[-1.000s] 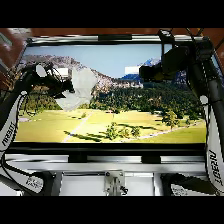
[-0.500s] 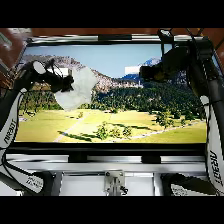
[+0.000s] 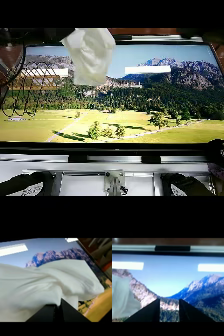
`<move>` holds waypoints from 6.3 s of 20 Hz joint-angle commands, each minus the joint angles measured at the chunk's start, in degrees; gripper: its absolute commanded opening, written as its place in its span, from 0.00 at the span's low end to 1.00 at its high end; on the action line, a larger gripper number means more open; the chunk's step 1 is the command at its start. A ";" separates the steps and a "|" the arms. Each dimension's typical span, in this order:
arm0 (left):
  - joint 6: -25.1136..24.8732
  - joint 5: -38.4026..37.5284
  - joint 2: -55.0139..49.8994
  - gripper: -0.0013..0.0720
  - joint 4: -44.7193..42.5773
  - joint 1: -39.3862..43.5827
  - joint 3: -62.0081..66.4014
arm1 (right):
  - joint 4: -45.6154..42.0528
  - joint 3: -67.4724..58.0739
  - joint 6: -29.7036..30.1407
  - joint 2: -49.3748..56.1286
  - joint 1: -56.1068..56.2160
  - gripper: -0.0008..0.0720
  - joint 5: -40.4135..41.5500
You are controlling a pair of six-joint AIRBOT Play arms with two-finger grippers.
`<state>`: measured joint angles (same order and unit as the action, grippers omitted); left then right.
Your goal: Fold the shirts.
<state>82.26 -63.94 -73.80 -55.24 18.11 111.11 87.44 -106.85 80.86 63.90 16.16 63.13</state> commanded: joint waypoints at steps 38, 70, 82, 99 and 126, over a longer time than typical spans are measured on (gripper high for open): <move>8.48 11.02 -0.83 0.35 4.81 4.96 -73.09 | 33.66 61.40 13.20 8.48 -9.29 0.85 0.61; 6.99 -0.02 21.53 0.06 -20.90 5.01 3.61 | 31.23 13.46 22.10 -27.56 -8.72 0.10 -24.20; 8.96 -6.60 20.33 0.06 -21.27 5.14 -29.70 | 37.29 13.46 22.03 -0.48 -8.11 0.10 -40.70; 11.28 10.51 20.26 0.06 -15.08 5.07 -54.34 | 26.51 25.51 11.30 10.34 -16.65 0.80 31.69; 11.28 9.94 20.24 0.06 -15.50 5.07 -54.36 | 48.81 89.70 -0.24 -7.56 1.73 0.91 -8.52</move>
<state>93.51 -54.04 -53.54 -70.65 23.24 56.77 134.30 -17.28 81.56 54.28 15.20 60.93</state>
